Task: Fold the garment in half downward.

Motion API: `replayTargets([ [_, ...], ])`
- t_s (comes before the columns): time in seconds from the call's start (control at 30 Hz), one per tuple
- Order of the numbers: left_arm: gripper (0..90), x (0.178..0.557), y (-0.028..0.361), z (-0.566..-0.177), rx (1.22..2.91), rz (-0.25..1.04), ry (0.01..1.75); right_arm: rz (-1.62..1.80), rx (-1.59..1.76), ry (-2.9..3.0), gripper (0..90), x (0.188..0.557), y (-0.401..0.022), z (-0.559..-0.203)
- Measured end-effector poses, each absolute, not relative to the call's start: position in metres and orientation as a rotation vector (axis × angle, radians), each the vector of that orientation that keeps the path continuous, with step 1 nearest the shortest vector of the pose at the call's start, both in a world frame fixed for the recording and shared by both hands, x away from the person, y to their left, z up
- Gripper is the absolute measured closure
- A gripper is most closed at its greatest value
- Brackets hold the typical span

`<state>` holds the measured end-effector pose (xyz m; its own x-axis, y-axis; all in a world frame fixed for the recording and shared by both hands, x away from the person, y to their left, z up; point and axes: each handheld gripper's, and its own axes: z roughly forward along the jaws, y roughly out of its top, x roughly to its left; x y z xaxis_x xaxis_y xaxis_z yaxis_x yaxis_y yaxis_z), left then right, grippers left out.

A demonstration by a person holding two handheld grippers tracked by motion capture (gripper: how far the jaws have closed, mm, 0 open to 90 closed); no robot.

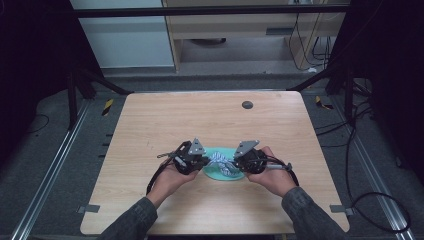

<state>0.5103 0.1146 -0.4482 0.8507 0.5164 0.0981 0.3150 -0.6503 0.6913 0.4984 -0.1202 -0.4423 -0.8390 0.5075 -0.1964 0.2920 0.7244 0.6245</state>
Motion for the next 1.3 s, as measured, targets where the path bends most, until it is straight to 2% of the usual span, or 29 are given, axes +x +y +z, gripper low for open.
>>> replayTargets([
  [0.33,84.1,0.507,0.116,-0.452,2.311,0.371,0.609,0.857,0.617,2.586,79.7,0.493,-0.120,-0.445],
  [0.63,86.4,0.502,0.117,-0.455,2.321,0.364,0.594,0.856,0.615,2.586,83.2,0.487,-0.119,-0.448],
  [0.73,86.2,0.499,0.118,-0.455,2.317,0.363,0.587,0.859,0.623,2.590,81.2,0.485,-0.119,-0.449],
  [0.87,86.0,0.494,0.119,-0.457,2.325,0.359,0.572,0.864,0.630,2.584,70.4,0.477,-0.119,-0.451],
  [0.97,86.0,0.494,0.120,-0.458,2.324,0.359,0.574,0.850,0.621,2.583,69.0,0.474,-0.117,-0.452],
  [1.2,86.4,0.491,0.122,-0.459,2.322,0.343,0.567,0.848,0.622,2.565,69.9,0.465,-0.118,-0.452],
  [1.27,86.5,0.490,0.122,-0.461,2.327,0.343,0.563,0.851,0.627,2.563,72.7,0.462,-0.119,-0.452],
  [1.3,86.6,0.489,0.123,-0.462,2.335,0.340,0.556,0.843,0.623,2.569,78.1,0.462,-0.121,-0.454],
])
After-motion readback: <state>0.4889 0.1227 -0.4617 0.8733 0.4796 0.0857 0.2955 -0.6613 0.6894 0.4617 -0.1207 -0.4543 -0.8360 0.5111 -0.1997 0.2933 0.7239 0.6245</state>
